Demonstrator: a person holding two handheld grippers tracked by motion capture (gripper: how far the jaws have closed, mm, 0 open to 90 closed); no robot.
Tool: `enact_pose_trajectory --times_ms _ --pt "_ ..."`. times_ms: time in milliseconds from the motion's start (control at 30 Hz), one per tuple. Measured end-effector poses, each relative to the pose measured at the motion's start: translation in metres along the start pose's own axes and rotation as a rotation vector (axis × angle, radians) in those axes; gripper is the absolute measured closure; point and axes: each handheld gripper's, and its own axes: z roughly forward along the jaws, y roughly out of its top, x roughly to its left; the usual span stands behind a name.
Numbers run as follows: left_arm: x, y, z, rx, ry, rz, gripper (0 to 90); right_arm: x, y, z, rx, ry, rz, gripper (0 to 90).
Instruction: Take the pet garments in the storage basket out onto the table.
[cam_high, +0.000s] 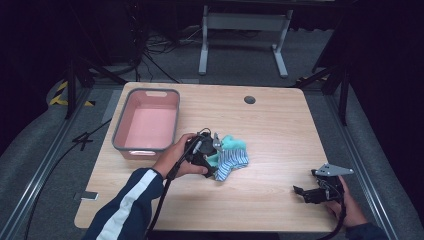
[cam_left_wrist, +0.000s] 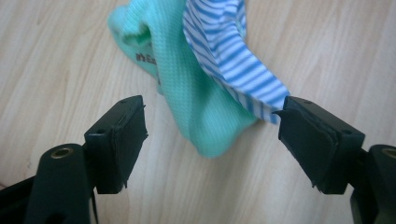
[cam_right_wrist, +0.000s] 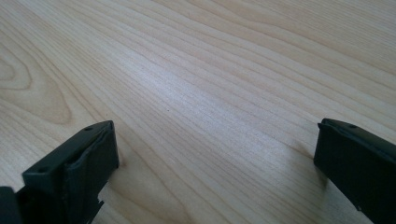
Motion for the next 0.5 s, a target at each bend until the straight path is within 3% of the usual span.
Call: enact_pose_trajectory --times_ms 500 --pt "-0.019 -0.05 -0.023 0.023 0.005 0.013 23.7 0.0 0.0 0.0 0.0 -0.001 0.0 0.2"
